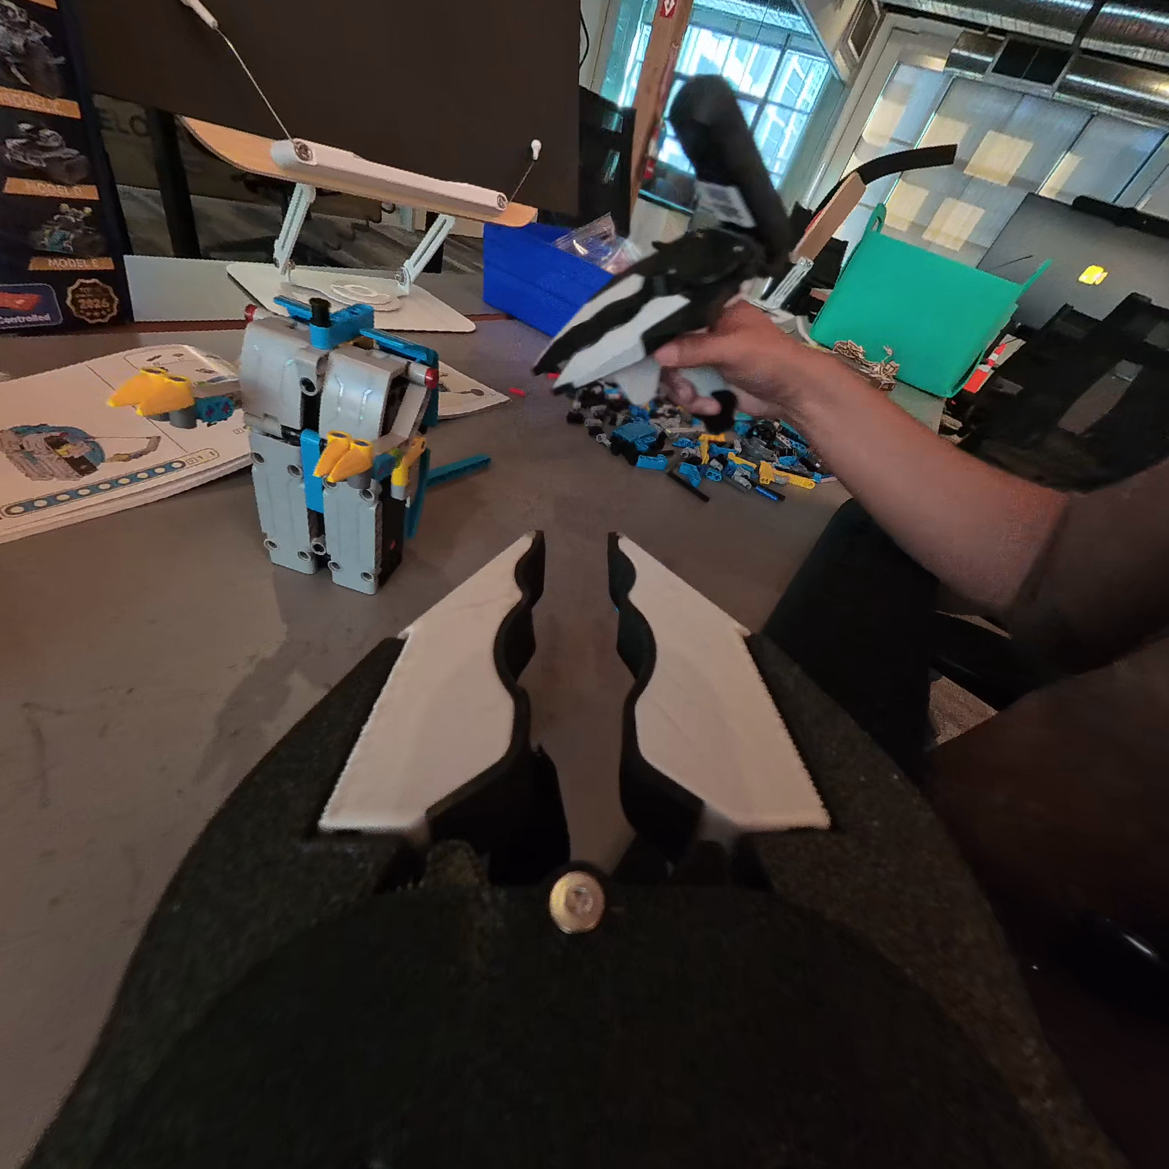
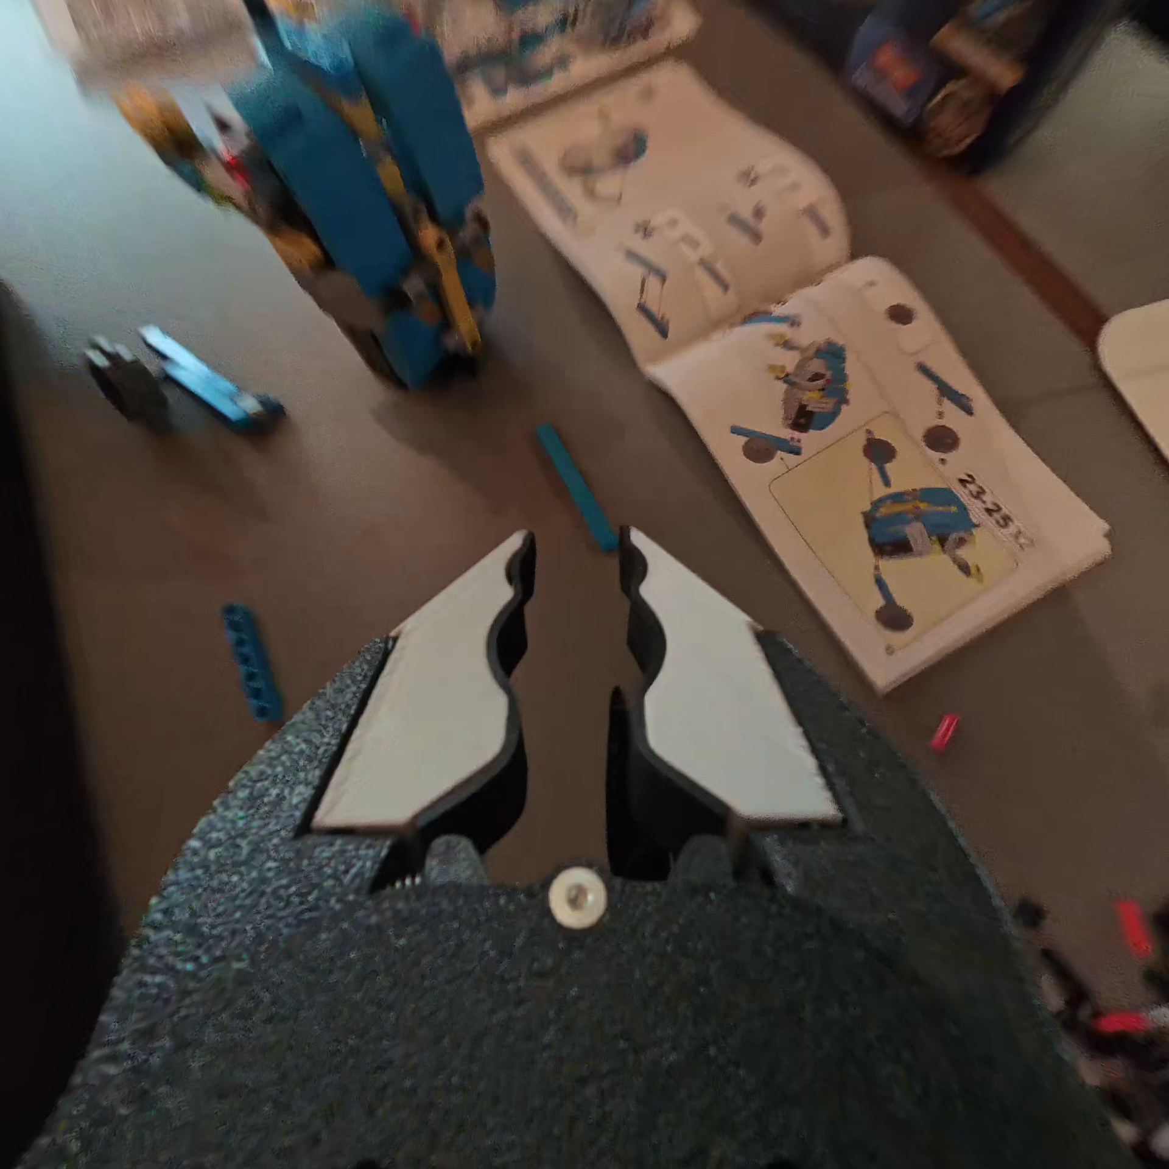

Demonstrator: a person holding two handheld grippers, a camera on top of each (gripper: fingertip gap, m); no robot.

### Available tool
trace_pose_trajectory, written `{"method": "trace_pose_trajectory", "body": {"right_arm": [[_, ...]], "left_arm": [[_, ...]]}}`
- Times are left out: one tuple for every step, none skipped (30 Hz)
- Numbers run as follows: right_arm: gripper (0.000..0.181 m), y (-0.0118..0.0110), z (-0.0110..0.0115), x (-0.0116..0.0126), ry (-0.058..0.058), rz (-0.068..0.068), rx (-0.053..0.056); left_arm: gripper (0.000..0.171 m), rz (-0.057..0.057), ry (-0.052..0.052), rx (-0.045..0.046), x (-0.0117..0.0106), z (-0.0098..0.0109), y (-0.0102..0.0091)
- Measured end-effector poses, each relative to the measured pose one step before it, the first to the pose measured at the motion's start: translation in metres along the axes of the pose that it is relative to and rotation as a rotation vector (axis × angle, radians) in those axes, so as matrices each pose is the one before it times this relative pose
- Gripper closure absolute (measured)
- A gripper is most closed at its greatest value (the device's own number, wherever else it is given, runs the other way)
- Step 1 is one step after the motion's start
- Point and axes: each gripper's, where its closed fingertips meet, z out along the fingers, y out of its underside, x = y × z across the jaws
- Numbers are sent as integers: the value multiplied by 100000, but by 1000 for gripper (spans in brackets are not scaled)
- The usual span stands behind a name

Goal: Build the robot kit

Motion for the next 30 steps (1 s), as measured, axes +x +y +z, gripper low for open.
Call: {"method": "trace_pose_trajectory", "body": {"right_arm": [[154, 27, -998, -214, 2762, 4711, 6408], [151, 418, -914, 189, 4575, 4156, 4756], [150, 541, -913, 396, 5232, 4607, 4877], [150, 502, -864, 329, 3712, 5130, 4518], [150, 474, -784, 211, 2215, 4160, 2801], [150, 418, -768, 461, 3639, 3304, 1821], [149, 362, -763, 471, 3594, 2071, 1502], [148, 402, -725, 427, 3341, 1014, 724], [145, 349, -652, 458, 3678, 805, 777], [139, 304, -565, 315, 2883, 902, 1127], [131, 229, -516, 182, 2213, 694, 1295], [125, 118, -503, 269, 2832, 702, 1764], [120, -10, -477, 247, 2429, 970, 2255], [118, -148, -373, 187, 1484, 1554, 3125], [118, -325, -267, 90, 162, 1640, 4356], [118, -421, -173, 88, -394, 1158, 4918], [118, -311, -119, 169, -71, -145, 3370], [115, -178, -38, 267, 441, -941, 1285], [113, 134, 52, 520, 1617, -1406, -2151], [106, 344, 165, 713, 2160, -1470, -4813], [109, 395, 223, 387, -633, -1506, -5583], [114, 489, 301, 245, -2398, -1271, -6098], [101, 610, 500, 431, -1831, 957, -7168], [91, 446, 580, 710, -626, 1792, -6805], [94, 101, 578, 527, -2075, 1066, -5196], [108, -252, 532, 260, -4017, -507, -3240], [119, -227, 443, 492, -2663, -1541, -3401], [128, 17, 265, 966, 303, -2466, -4075], [133, 298, 12, 1391, 3120, -3726, -4567], [134, 477, -301, 1616, 5175, -4654, -4334]], "left_arm": [[152, -547, -86, -650, -81, 86, 83], [152, -662, -42, -766, -80, 94, 91], [152, -602, -160, -588, -95, 70, 82], [152, -446, -377, -256, -102, 48, 32], [152, -371, -555, -80, -112, 23, 8], [152, -308, -677, -56, -119, 16, 0], [152, -144, -688, -131, -106, 28, 16], [152, -17, -574, -466, -73, 56, 42], [152, 23, -544, -1104, -67, 126, 132], [152, 292, -504, -1721, -27, 191, 202], [152, 725, -447, -2204, 26, 233, 271], [152, 1063, -664, -2605, 40, 284, 308], [152, 1270, -983, -2963, 20, 314, 349], [152, 1295, -1150, -3333, 2, 351, 393], [152, 818, -1302, -3749, -48, 389, 427], [152, -219, -1209, -3787, -83, 420, 390], [152, -982, -189, -2859, 57, 389, 192], [152, -834, 1211, -1887, 275, 318, 32], [152, -976, 1792, -1251, 367, 240, -53], [152, -1517, 2309, -413, 443, 183, -141], [152, -1630, 2226, 279, 419, 165, -165], [152, -967, 1041, 615, 240, 182, -157], [152, 90, -790, 561, -48, 233, -85], [152, 605, -1785, 99, -188, 297, -18], [152, 425, -1230, -381, -119, 336, -19], [152, 183, -268, -257, 38, 370, -120], [152, 357, 146, 225, 119, 364, -250], [152, 802, 11, 330, 150, 332, -298], [152, 1294, -327, 78, 150, 310, -255], [152, 1749, -500, -226, 157, 264, -195]]}}
